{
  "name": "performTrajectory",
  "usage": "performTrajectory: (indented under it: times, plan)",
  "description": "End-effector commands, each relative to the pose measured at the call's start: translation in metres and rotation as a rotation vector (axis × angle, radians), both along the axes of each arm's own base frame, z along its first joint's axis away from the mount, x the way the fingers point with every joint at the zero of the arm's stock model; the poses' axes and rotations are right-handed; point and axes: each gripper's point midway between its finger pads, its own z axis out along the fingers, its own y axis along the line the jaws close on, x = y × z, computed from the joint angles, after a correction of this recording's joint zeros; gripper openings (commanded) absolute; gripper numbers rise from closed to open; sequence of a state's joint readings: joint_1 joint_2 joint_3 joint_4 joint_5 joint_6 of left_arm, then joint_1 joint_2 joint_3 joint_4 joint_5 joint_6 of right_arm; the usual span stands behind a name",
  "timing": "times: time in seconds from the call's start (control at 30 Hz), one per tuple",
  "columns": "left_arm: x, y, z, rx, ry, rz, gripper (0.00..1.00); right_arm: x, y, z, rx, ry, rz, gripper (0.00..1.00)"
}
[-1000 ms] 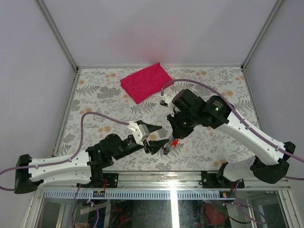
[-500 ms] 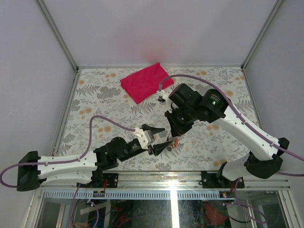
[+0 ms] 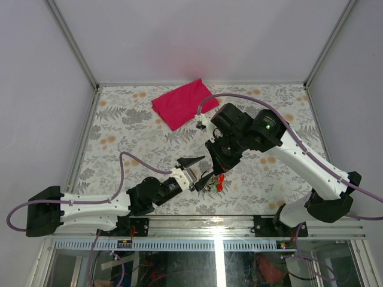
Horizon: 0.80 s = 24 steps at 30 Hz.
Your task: Put the keys on the keyring
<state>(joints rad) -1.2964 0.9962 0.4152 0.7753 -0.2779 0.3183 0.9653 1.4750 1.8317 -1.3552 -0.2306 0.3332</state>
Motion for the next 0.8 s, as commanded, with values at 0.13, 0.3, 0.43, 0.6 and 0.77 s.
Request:
performTrajectory:
  times: [0.13, 0.3, 0.43, 0.6, 0.77]
  plan:
    - [-0.003, 0.005, 0.053, -0.196, -0.117, 0.013, 0.58, -0.01, 0.002, 0.012, 0.025, 0.062, 0.02, 0.0]
    - [-0.009, -0.002, 0.055, -0.209, -0.127, -0.027, 0.58, -0.014, 0.004, 0.016, 0.042, 0.075, 0.03, 0.0]
    - [-0.011, -0.003, 0.06, -0.234, -0.134, -0.035, 0.56, -0.016, 0.006, 0.018, 0.055, 0.088, 0.039, 0.0]
    - [-0.015, 0.0, 0.069, -0.28, -0.15, -0.048, 0.51, -0.018, 0.007, 0.017, 0.052, 0.098, 0.047, 0.0]
    - [-0.021, 0.0, 0.077, -0.312, -0.168, -0.075, 0.46, -0.018, 0.007, 0.018, 0.054, 0.102, 0.051, 0.0]
